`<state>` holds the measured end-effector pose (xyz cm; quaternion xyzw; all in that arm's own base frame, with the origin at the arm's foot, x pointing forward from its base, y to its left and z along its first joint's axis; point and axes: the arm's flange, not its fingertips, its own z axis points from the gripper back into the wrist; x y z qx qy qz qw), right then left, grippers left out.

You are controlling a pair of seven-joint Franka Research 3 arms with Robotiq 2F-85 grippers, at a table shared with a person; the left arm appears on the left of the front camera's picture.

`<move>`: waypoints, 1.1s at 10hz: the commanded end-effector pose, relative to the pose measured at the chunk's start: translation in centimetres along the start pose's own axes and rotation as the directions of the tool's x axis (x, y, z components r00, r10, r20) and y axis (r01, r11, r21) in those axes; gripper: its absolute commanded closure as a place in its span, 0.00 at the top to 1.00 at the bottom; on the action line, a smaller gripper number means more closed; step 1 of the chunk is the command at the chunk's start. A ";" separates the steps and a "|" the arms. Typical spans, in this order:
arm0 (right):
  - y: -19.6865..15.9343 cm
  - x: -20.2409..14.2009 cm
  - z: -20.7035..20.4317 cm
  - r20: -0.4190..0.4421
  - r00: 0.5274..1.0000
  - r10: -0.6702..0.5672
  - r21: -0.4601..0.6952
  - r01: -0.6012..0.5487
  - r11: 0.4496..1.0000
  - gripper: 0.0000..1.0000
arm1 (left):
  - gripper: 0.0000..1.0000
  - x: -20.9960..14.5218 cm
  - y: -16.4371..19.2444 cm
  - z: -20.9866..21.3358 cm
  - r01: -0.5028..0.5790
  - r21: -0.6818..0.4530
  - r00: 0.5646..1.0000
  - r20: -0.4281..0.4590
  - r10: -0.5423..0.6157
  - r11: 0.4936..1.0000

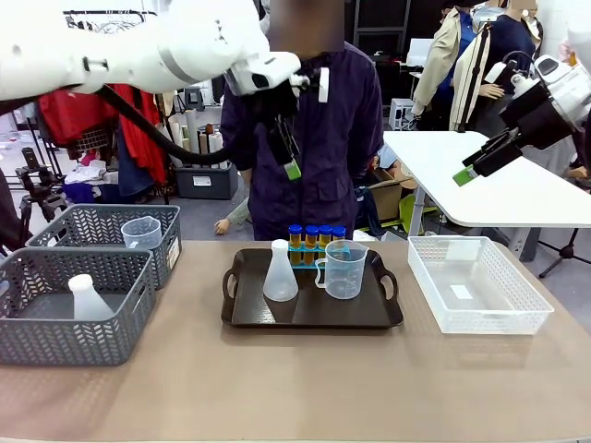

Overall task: Prepare the laboratory tools.
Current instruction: Pick up one Small flask and place it on the Handle tray.

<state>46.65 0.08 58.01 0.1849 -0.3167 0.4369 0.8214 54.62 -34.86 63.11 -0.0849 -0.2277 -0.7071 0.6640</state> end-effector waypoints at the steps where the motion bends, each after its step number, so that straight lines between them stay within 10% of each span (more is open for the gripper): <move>1: 0.0 0.1 0.1 0.017 1.000 0.002 0.009 -0.002 1.000 1.00 | 1.00 -2.8 -2.4 2.6 0.022 0.075 0.998 0.062 -0.027 0.997; 11: 0.0 0.1 0.1 0.017 1.000 0.002 0.009 -0.002 1.000 1.00 | 1.00 -16.4 -1.5 7.5 -0.265 -0.006 0.930 0.262 0.257 0.964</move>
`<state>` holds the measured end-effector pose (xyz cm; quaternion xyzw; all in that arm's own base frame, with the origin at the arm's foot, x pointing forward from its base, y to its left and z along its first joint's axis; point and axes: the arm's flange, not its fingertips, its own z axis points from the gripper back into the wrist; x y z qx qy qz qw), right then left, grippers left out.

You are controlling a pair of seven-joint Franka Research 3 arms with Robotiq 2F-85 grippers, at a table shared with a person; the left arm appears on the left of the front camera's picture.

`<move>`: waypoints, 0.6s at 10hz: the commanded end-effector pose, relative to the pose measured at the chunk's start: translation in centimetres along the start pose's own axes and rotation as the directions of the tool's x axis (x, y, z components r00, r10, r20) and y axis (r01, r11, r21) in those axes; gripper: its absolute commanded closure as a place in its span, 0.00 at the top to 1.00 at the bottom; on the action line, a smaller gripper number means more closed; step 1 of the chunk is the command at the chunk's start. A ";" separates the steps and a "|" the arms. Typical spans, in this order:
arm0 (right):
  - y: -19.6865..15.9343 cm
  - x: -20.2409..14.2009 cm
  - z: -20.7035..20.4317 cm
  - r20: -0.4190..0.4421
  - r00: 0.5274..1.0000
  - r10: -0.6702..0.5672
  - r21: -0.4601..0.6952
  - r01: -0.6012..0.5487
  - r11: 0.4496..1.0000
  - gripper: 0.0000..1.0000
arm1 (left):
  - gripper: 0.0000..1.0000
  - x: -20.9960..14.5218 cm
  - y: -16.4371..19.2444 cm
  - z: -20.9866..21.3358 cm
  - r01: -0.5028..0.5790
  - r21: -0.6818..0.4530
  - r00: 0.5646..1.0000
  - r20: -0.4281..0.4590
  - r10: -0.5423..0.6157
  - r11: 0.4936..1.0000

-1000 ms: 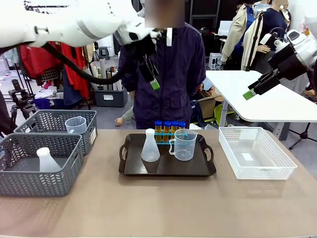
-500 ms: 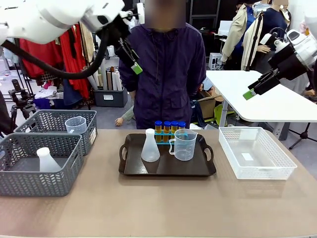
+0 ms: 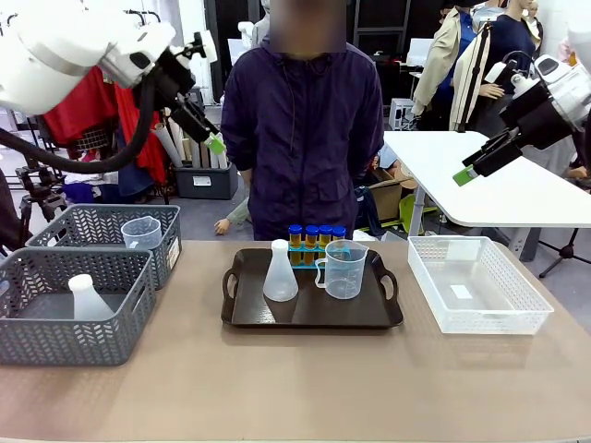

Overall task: Prepare the laboratory tools.
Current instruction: Pick up one Small flask and place it on the Handle tray.

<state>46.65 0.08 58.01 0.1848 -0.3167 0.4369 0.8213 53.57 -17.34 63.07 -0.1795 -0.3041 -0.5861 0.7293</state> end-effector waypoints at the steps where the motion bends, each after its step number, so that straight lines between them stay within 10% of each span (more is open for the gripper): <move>1: 0.0 0.1 0.1 0.017 1.000 0.002 0.009 -0.002 1.000 1.00 | 1.00 -1.4 0.4 -0.3 0.002 -0.035 1.000 0.028 -0.001 0.999; 6: 0.0 0.1 0.1 0.017 1.000 0.002 0.009 -0.002 1.000 1.00 | 1.00 -2.4 0.7 -1.0 0.002 -0.080 0.999 0.053 0.002 0.997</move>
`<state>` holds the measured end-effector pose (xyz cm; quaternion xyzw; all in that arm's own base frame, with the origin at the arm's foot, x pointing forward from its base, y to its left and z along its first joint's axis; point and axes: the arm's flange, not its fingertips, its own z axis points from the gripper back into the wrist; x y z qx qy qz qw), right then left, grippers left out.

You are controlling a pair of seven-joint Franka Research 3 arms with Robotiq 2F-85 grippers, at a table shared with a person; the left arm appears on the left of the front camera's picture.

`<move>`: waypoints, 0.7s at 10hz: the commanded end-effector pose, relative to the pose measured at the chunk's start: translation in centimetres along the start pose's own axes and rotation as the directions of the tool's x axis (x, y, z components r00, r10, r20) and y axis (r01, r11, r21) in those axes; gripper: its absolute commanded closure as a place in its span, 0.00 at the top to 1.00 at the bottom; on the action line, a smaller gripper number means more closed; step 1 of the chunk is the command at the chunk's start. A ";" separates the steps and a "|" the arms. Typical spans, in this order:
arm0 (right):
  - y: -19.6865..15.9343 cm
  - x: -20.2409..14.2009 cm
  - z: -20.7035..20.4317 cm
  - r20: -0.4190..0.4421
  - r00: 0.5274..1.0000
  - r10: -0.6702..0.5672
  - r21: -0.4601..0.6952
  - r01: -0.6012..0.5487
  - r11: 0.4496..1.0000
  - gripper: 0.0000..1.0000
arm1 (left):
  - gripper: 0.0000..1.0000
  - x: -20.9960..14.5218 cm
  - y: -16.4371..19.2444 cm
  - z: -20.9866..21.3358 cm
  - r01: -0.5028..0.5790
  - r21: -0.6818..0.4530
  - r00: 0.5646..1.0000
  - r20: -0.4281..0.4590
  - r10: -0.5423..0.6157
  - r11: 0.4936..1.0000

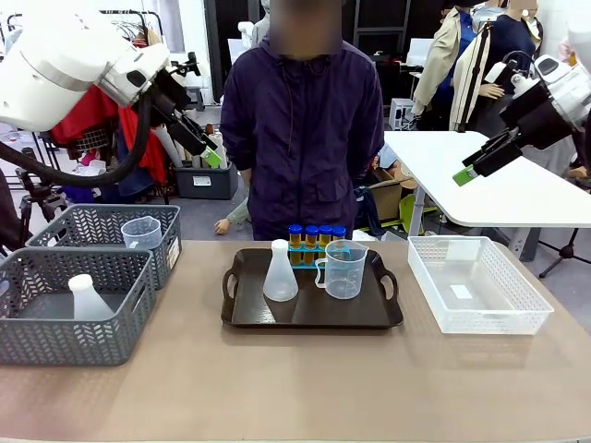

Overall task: Prepare the laboratory tools.
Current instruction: Pick up one Small flask and place it on the Handle tray.

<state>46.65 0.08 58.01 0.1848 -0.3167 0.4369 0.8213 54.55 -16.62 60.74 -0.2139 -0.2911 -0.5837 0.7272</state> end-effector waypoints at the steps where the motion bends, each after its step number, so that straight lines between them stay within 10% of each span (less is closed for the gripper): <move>1: 0.0 0.1 0.1 0.017 1.000 0.002 0.009 -0.002 1.000 1.00 | 1.00 -0.5 -0.1 0.5 0.029 -0.013 0.999 0.027 -0.028 0.999; 7: 0.0 0.1 0.1 0.017 1.000 0.002 0.009 -0.002 1.000 1.00 | 1.00 0.0 0.0 0.0 0.003 -0.003 1.000 0.000 -0.003 1.000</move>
